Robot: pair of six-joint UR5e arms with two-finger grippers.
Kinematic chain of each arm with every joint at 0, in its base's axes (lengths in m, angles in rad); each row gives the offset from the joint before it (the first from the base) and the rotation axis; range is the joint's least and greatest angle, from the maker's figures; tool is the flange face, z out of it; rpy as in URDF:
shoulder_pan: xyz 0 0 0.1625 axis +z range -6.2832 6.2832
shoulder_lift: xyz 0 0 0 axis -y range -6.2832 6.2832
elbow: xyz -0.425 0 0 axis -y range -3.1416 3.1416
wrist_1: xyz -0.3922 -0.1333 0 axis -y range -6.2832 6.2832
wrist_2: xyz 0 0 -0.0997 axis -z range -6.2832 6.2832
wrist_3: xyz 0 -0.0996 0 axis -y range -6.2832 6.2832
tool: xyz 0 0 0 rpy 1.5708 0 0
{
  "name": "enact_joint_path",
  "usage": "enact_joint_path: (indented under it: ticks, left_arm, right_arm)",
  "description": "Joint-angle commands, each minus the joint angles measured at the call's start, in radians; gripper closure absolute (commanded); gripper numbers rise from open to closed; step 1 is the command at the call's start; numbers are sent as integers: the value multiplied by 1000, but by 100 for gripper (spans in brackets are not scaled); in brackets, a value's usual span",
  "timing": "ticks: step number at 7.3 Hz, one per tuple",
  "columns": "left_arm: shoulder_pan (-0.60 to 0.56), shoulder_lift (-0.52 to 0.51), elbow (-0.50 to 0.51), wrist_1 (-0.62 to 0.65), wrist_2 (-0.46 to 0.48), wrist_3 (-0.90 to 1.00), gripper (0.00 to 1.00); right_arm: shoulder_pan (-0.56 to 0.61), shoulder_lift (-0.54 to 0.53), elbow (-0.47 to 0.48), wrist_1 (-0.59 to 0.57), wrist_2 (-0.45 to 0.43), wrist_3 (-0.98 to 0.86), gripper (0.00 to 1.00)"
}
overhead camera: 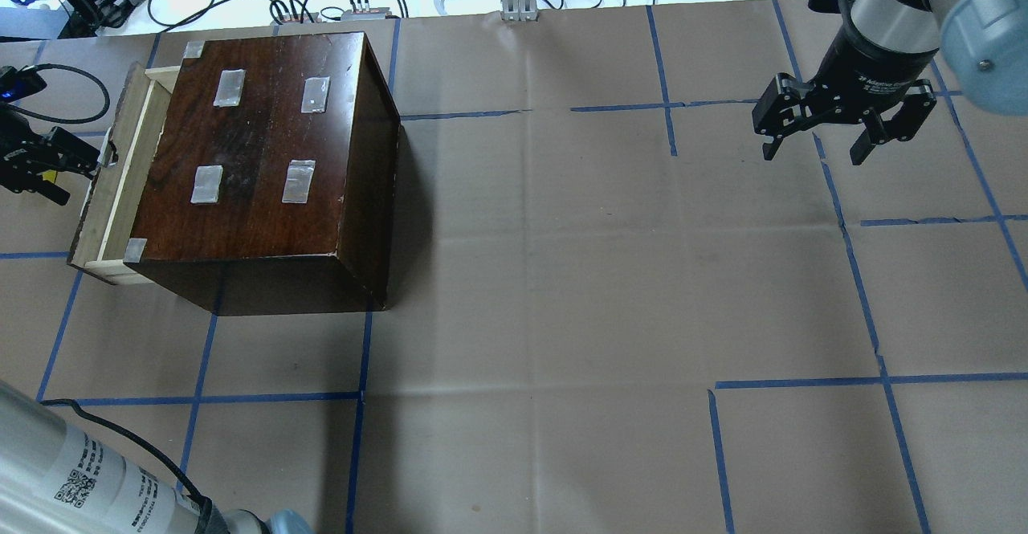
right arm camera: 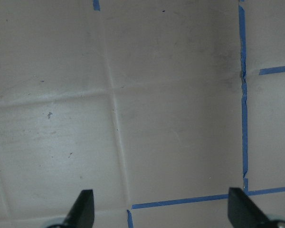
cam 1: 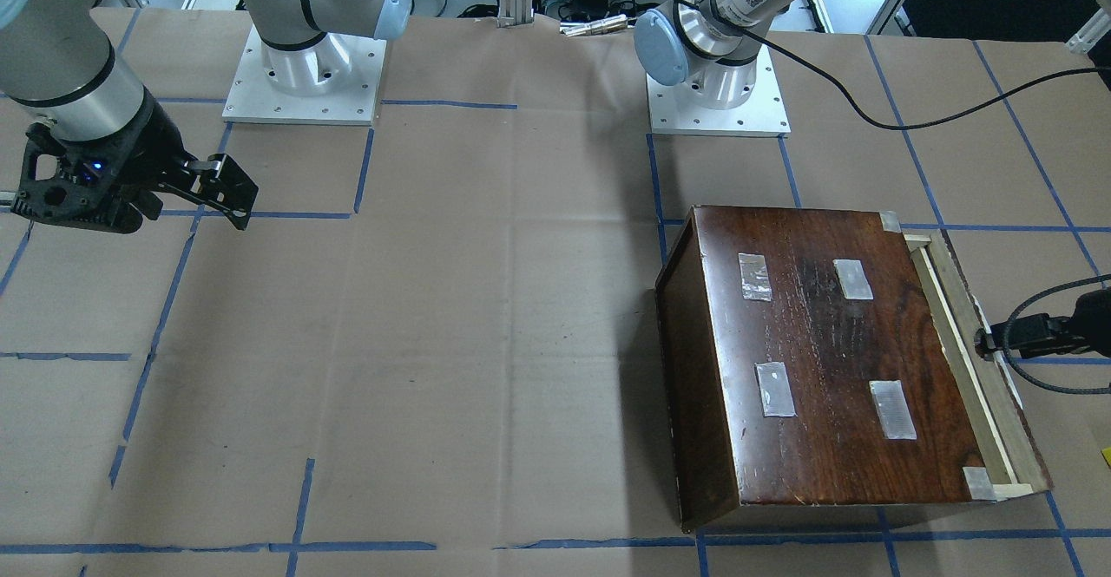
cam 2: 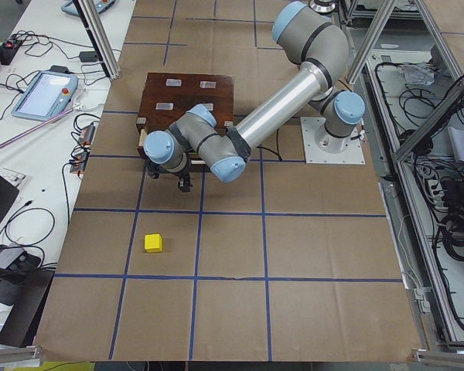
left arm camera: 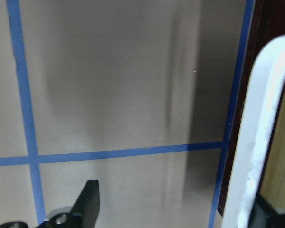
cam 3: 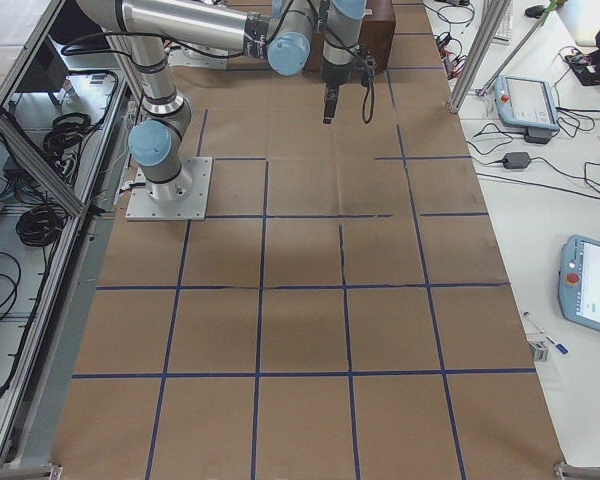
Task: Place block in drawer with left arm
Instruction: 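Hook the white handle with the left gripper and pull the drawer open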
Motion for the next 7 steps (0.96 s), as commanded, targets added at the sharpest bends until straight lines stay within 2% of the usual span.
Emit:
enact_joint_path:
  ticks: [1,7]
  left_arm:
    - [26,-14,19,0,24,11,1]
    - [46,-45,79,0,119,70,1]
  right_arm:
    - [0,0,0,0,0,0,0]
    - [0,0,0,0,0,2,0]
